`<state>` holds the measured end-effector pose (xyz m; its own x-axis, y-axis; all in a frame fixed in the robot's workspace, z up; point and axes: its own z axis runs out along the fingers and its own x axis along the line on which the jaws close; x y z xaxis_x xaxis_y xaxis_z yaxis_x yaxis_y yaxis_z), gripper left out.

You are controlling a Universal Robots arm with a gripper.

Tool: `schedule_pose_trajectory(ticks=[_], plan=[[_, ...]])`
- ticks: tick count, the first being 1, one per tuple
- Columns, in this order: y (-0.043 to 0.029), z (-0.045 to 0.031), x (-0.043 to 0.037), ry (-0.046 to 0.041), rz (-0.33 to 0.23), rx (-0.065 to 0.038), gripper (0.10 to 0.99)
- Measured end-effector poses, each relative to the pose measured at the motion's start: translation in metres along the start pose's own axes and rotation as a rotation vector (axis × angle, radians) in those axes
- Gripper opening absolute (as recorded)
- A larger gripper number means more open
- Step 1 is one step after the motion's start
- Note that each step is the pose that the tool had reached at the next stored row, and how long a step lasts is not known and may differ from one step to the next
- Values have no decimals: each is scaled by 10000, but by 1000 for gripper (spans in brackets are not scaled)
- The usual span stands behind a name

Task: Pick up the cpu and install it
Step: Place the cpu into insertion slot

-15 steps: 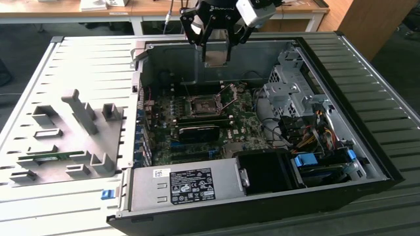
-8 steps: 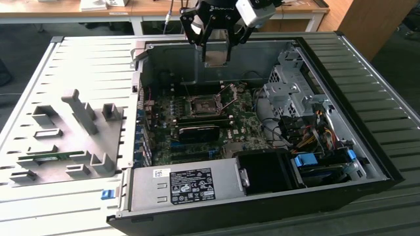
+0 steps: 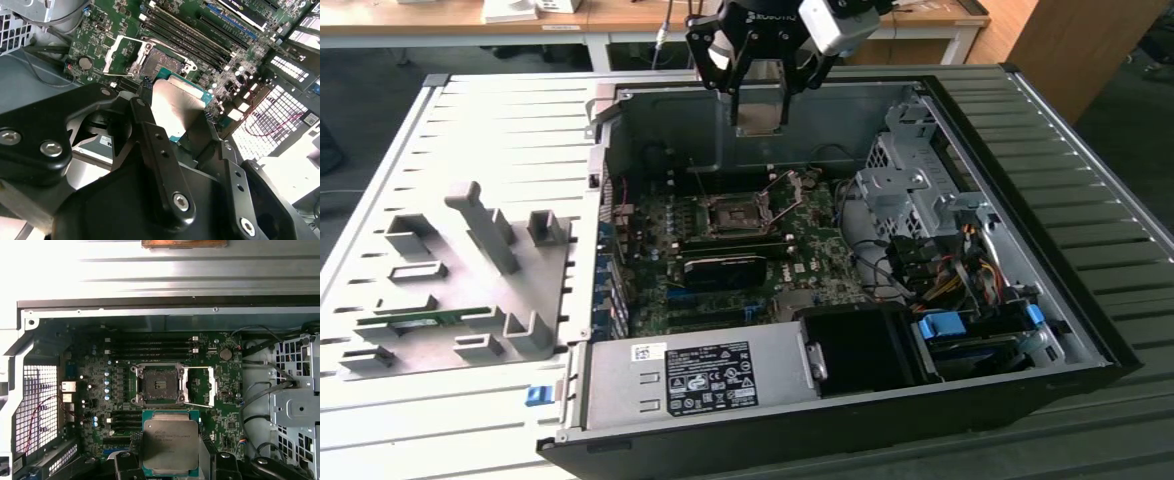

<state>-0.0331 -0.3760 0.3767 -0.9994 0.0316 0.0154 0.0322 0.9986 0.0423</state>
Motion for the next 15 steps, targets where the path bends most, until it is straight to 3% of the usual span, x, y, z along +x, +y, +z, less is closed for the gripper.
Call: schedule_pose_trajectory(ticks=[15], plan=[[0, 0, 0, -10, 236, -1, 529]])
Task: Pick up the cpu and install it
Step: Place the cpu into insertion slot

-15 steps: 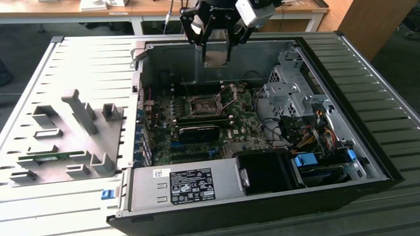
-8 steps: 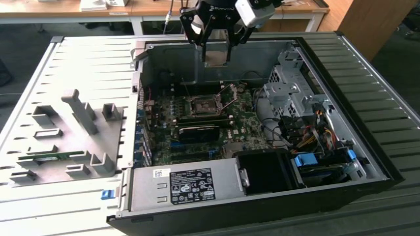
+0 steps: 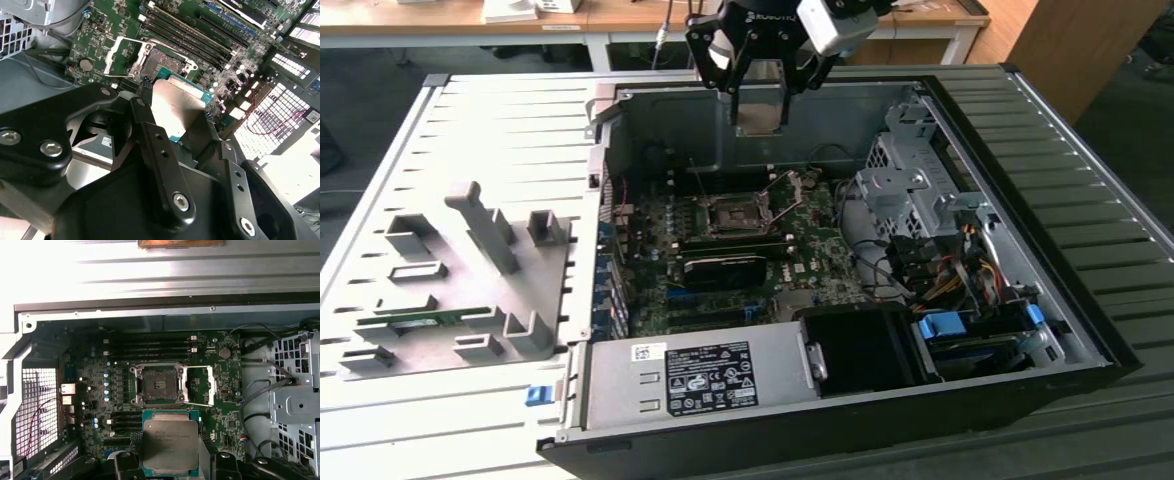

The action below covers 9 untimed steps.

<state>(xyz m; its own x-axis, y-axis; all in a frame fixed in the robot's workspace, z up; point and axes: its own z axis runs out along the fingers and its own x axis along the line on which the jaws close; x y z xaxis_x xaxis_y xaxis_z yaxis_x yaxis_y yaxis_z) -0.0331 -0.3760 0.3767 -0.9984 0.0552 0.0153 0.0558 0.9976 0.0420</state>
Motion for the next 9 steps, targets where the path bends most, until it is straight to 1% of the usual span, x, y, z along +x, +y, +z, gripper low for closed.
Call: schedule_pose_trajectory(ticks=[9], plan=[[0, 0, 0, -7, 169, -1, 529]])
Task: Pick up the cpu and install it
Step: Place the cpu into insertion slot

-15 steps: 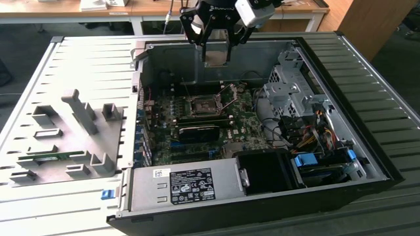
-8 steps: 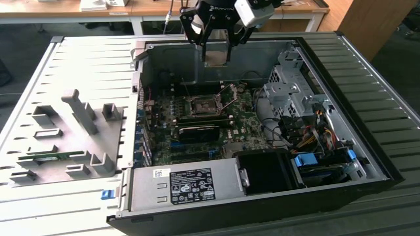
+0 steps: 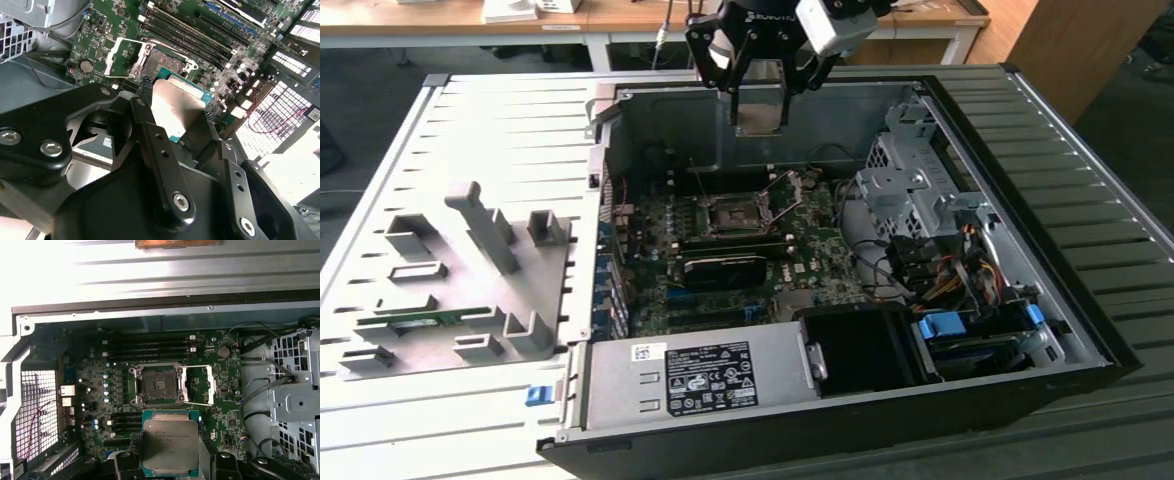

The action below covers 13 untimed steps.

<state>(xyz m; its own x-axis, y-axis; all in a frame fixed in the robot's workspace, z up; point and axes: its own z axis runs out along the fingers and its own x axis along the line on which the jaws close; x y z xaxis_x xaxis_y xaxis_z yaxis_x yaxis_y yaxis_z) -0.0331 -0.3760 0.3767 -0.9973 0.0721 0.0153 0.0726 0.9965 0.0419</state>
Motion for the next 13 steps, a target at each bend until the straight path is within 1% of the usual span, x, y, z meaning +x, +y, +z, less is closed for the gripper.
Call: schedule_pose_trajectory(ticks=[13], plan=[[0, 0, 0, -9, 214, -1, 529]])
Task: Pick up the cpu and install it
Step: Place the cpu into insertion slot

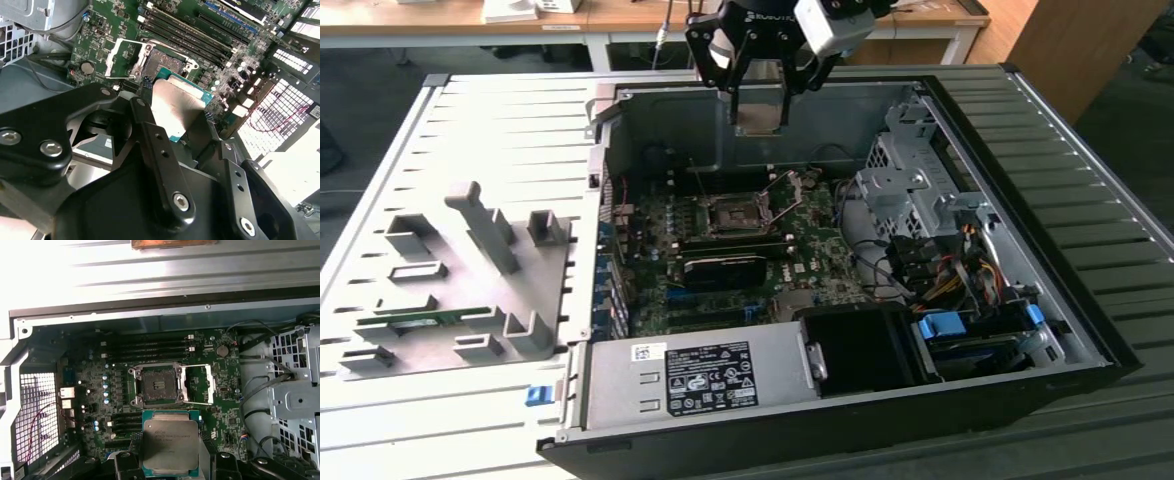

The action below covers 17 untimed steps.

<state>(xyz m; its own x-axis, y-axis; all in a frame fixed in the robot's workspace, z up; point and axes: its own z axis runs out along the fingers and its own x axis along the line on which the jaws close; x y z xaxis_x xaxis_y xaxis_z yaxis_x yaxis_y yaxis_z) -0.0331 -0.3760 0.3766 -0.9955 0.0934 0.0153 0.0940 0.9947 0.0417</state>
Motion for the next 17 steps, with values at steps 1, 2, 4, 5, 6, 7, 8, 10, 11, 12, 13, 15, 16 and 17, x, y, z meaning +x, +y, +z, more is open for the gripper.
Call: schedule_pose_trajectory(ticks=[1, 2, 4, 5, 6, 7, 8, 10, 11, 12, 13, 15, 16, 17], plan=[[0, 0, 0, -1, 20, 0, 529], [0, 0, 0, -2, 41, 1, 529], [0, 0, 0, -3, 83, 1, 529], [0, 0, 0, -5, 105, 1, 529], [0, 0, 0, -6, 133, 1, 529], [0, 0, 0, -7, 163, 1, 529], [0, 0, 0, -9, 197, 1, 529], [0, 0, 0, -12, 269, 2, 529], [0, 0, 0, -14, 312, 2, 529], [0, 0, 0, -16, 361, 3, 529], [0, 0, 0, -18, 414, 3, 529], [0, 0, 0, -24, 547, 4, 529], [0, 0, 0, -27, 625, 4, 529], [0, 0, 0, -31, 707, 4, 529]])
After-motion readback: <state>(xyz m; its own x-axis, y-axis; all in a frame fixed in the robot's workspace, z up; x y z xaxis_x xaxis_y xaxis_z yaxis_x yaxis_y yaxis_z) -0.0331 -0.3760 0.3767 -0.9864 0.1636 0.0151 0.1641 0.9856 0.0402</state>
